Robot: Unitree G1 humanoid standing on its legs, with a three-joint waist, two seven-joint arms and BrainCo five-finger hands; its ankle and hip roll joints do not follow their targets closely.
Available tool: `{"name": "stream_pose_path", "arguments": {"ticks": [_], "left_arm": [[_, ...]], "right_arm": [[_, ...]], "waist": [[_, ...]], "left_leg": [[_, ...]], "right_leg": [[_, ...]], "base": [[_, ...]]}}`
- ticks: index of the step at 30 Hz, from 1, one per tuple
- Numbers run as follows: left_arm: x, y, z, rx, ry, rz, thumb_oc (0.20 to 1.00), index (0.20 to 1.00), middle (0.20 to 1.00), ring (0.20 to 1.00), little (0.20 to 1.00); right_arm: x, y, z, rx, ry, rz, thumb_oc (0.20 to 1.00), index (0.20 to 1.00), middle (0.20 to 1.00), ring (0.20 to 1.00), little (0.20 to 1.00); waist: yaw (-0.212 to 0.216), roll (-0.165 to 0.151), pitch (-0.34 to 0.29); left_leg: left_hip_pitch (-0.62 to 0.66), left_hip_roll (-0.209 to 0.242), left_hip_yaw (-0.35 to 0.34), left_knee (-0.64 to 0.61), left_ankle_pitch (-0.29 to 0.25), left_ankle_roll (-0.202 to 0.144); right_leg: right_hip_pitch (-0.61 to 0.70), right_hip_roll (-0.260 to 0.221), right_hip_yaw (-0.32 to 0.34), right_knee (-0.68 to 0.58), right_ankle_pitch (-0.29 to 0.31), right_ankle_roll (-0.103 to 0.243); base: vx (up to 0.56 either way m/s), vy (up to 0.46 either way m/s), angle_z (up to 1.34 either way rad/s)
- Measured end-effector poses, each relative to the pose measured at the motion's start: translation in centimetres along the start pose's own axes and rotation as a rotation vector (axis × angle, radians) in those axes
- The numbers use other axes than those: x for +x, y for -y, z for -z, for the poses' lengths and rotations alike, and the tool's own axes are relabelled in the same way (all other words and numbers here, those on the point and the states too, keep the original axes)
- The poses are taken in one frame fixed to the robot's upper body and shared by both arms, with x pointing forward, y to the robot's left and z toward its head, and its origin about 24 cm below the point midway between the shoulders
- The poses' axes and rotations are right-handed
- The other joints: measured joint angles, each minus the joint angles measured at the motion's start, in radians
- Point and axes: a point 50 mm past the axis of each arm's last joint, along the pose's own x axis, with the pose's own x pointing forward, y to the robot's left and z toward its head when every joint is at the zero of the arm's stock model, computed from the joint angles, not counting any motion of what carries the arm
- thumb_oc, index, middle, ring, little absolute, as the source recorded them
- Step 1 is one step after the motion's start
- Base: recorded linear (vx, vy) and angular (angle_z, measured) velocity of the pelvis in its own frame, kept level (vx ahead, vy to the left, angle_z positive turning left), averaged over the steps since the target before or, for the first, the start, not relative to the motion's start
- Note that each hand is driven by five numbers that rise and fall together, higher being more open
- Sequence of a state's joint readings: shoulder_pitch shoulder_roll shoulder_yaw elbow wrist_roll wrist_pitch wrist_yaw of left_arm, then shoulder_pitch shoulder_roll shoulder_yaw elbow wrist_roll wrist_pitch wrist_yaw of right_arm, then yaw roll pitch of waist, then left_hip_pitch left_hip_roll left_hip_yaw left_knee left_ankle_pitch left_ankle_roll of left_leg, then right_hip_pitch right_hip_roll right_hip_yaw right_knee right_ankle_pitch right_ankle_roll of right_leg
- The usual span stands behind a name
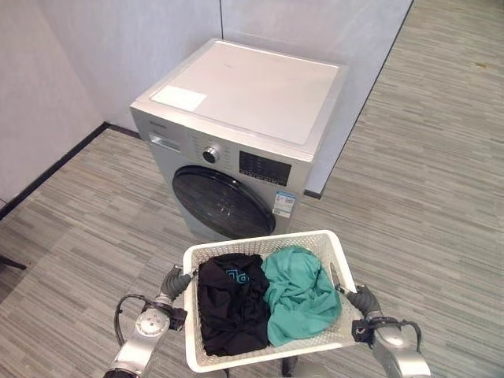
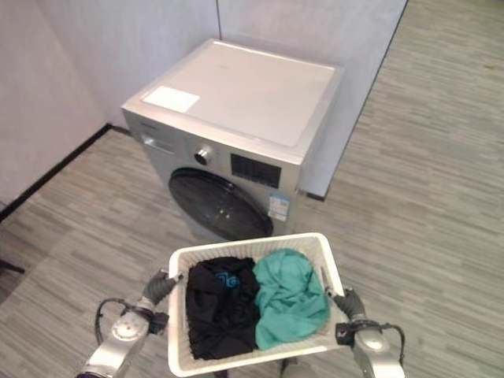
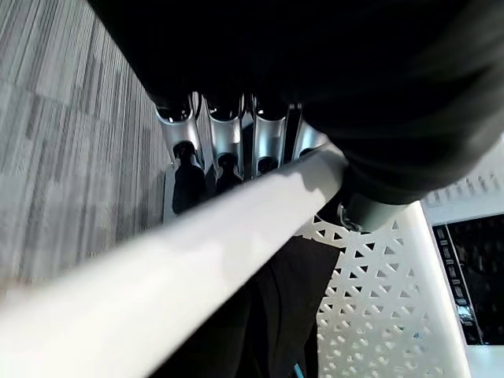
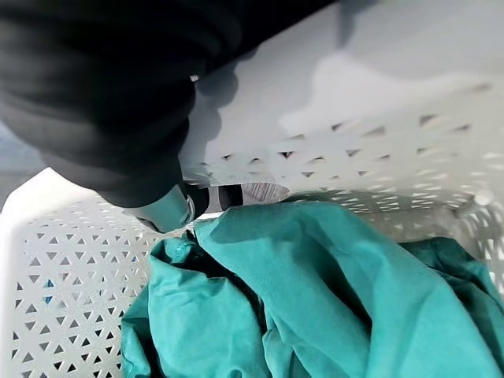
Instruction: Grab the laundry basket,head to the washer,open it,put in the laundry and shut it.
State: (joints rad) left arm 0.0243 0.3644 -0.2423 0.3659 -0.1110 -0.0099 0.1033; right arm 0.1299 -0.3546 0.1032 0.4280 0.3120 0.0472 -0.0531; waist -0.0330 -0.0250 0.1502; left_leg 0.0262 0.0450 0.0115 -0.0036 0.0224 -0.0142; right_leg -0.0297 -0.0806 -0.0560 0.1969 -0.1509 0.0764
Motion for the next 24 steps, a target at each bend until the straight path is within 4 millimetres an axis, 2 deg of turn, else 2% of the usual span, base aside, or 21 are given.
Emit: {"name": "stream_pose_path", "arguments": {"ticks": [2,3,4,5,6,7,8,10,13,15,16,18,19,21,22,23,24], "left_arm": [[0.1,0.0,0.0,0.001,0.000,0.000,0.200,0.200,0.200,0.200,0.200],[0.5,-0.2,-0.7,0.006,0.019,-0.003,0.200,0.200,0.200,0.200,0.200],[0.5,-0.2,-0.7,0.004,0.019,-0.006,0.200,0.200,0.200,0.200,0.200],[0.6,-0.2,-0.7,0.004,0.021,-0.007,0.200,0.200,0.200,0.200,0.200],[0.6,-0.1,-0.7,0.002,0.021,-0.006,0.200,0.200,0.200,0.200,0.200],[0.4,-0.1,-0.4,0.000,0.012,-0.005,0.200,0.200,0.200,0.200,0.200],[0.4,0.0,-0.5,-0.002,0.015,-0.002,0.200,0.200,0.200,0.200,0.200],[0.4,0.2,-0.6,-0.008,0.018,0.001,0.200,0.200,0.200,0.200,0.200],[0.5,0.4,-0.7,-0.013,0.023,0.004,0.200,0.200,0.200,0.200,0.200],[0.4,0.4,-0.6,-0.013,0.017,0.004,0.200,0.200,0.200,0.200,0.200],[0.4,0.4,-0.5,-0.013,0.016,0.004,0.200,0.200,0.200,0.200,0.200],[0.4,0.4,-0.5,-0.012,0.014,0.002,0.200,0.200,0.200,0.200,0.200],[0.3,0.4,-0.4,-0.013,0.011,0.001,0.200,0.200,0.200,0.200,0.200],[0.2,0.9,-0.2,-0.016,0.005,0.016,0.200,0.200,0.200,0.200,0.200],[0.4,1.2,-0.4,-0.017,0.009,0.026,0.200,0.200,0.200,0.200,0.200],[0.5,1.2,-0.5,-0.015,0.014,0.025,0.200,0.200,0.200,0.200,0.200],[0.6,1.0,-0.7,-0.011,0.020,0.021,0.200,0.200,0.200,0.200,0.200]], "right_arm": [[0.2,0.1,-0.3,0.006,0.008,0.004,0.200,0.200,0.200,0.200,0.200],[0.4,0.0,-0.5,0.014,0.013,0.002,0.200,0.200,0.200,0.200,0.200],[0.5,0.0,-0.6,0.025,0.016,0.003,0.200,0.200,0.200,0.200,0.200],[0.5,0.0,-0.7,0.027,0.016,0.004,0.200,0.200,0.200,0.200,0.200],[0.5,0.0,-0.6,0.028,0.014,0.004,0.200,0.200,0.200,0.200,0.200],[0.4,0.0,-0.5,0.027,0.010,0.007,0.200,0.200,0.200,0.200,0.200],[0.3,0.2,-0.5,0.023,0.011,0.009,0.200,0.200,0.200,0.200,0.200],[0.3,0.4,-0.6,0.018,0.015,0.013,0.200,0.200,0.200,0.200,0.200],[0.3,0.6,-0.6,0.015,0.014,0.017,0.200,0.200,0.200,0.200,0.200],[0.2,0.6,-0.5,0.015,0.013,0.018,0.200,0.200,0.200,0.200,0.200],[0.3,0.5,-0.6,0.015,0.015,0.017,0.200,0.200,0.200,0.200,0.200],[0.3,0.5,-0.6,0.016,0.015,0.016,0.200,0.200,0.200,0.200,0.200],[0.3,0.5,-0.7,0.013,0.018,0.015,0.200,0.200,0.200,0.200,0.200],[0.2,1.1,-0.6,-0.001,0.014,0.021,0.200,0.200,0.200,0.200,0.200],[0.0,1.4,-0.4,-0.004,0.007,0.031,0.200,0.200,0.200,0.200,0.200],[0.0,1.3,-0.2,0.001,0.002,0.031,0.200,0.200,0.200,0.200,0.200],[-0.1,1.0,0.0,0.008,-0.002,0.027,0.200,0.200,0.200,0.200,0.200]], "waist": [[0.005,-0.006,0.004],[0.004,-0.029,0.022],[0.028,-0.029,0.024],[0.028,-0.034,0.028],[0.028,-0.039,0.032],[0.035,-0.047,0.027],[0.034,-0.055,0.025],[0.027,-0.053,0.022],[0.007,-0.047,0.020],[0.008,-0.049,0.021],[0.014,-0.048,0.021],[0.016,-0.045,0.021],[0.020,-0.033,0.020],[0.015,0.024,-0.003],[-0.004,0.051,-0.005],[-0.013,0.050,-0.007],[-0.013,0.037,-0.008]], "left_leg": [[-0.038,0.006,-0.003,0.083,0.002,-0.008],[-0.118,0.002,-0.003,0.234,-0.007,-0.034],[-0.139,0.014,-0.010,0.288,0.013,-0.047],[-0.158,0.018,-0.020,0.340,0.016,-0.052],[-0.181,0.024,-0.031,0.398,0.033,-0.067],[-0.184,0.031,-0.029,0.411,0.061,-0.066],[-0.178,0.043,-0.021,0.387,0.070,-0.050],[-0.144,0.064,-0.002,0.291,0.043,-0.016],[-0.100,0.115,-0.008,0.096,0.047,-0.027],[-0.095,0.138,-0.049,0.029,0.058,-0.043],[-0.090,0.141,-0.110,-0.010,0.064,-0.051],[-0.091,0.134,-0.177,-0.037,0.070,-0.061],[-0.078,0.130,-0.199,-0.041,0.073,-0.057],[-0.083,0.133,-0.191,-0.022,0.095,-0.053],[-0.081,0.125,-0.170,-0.008,0.057,-0.086],[-0.076,0.109,-0.165,-0.020,0.050,-0.102],[-0.066,0.080,-0.156,-0.033,0.049,-0.088]], "right_leg": [[0.004,0.009,0.002,-0.001,-0.008,-0.012],[-0.002,0.008,0.013,0.006,-0.012,-0.043],[0.012,0.026,0.016,0.005,-0.004,-0.052],[0.015,0.030,0.017,-0.001,-0.006,-0.062],[0.032,0.032,0.016,-0.006,-0.012,-0.075],[0.039,0.032,0.021,-0.007,-0.014,-0.086],[0.037,0.032,0.019,-0.007,-0.018,-0.097],[0.033,0.045,0.012,-0.015,-0.008,-0.116],[0.031,0.059,0.000,-0.028,0.017,-0.137],[0.040,0.073,0.008,-0.038,0.018,-0.137],[0.042,0.080,0.020,-0.041,0.018,-0.136],[0.073,0.084,0.043,-0.071,0.026,-0.119],[0.088,0.085,0.060,-0.082,0.028,-0.108],[0.105,0.096,0.079,-0.104,0.028,-0.081],[0.117,0.096,0.086,-0.104,0.015,-0.053],[0.116,0.076,0.087,-0.101,0.009,-0.038],[0.104,0.042,0.096,-0.096,0.008,-0.028]], "base": [[0.07,-0.120,0.09],[0.10,-0.083,0.00],[0.11,-0.082,-0.01],[0.13,-0.025,-0.07],[0.12,0.027,-0.05],[0.18,0.051,-0.05],[0.23,0.114,-0.08],[0.22,0.144,0.03],[0.15,0.148,0.06],[0.13,0.146,-0.15],[0.14,0.225,-0.27],[0.15,0.283,-0.42],[0.14,0.297,-0.53],[0.11,0.274,-0.40],[0.11,0.338,-0.07],[0.11,0.343,0.03],[0.08,0.266,-0.32]]}}
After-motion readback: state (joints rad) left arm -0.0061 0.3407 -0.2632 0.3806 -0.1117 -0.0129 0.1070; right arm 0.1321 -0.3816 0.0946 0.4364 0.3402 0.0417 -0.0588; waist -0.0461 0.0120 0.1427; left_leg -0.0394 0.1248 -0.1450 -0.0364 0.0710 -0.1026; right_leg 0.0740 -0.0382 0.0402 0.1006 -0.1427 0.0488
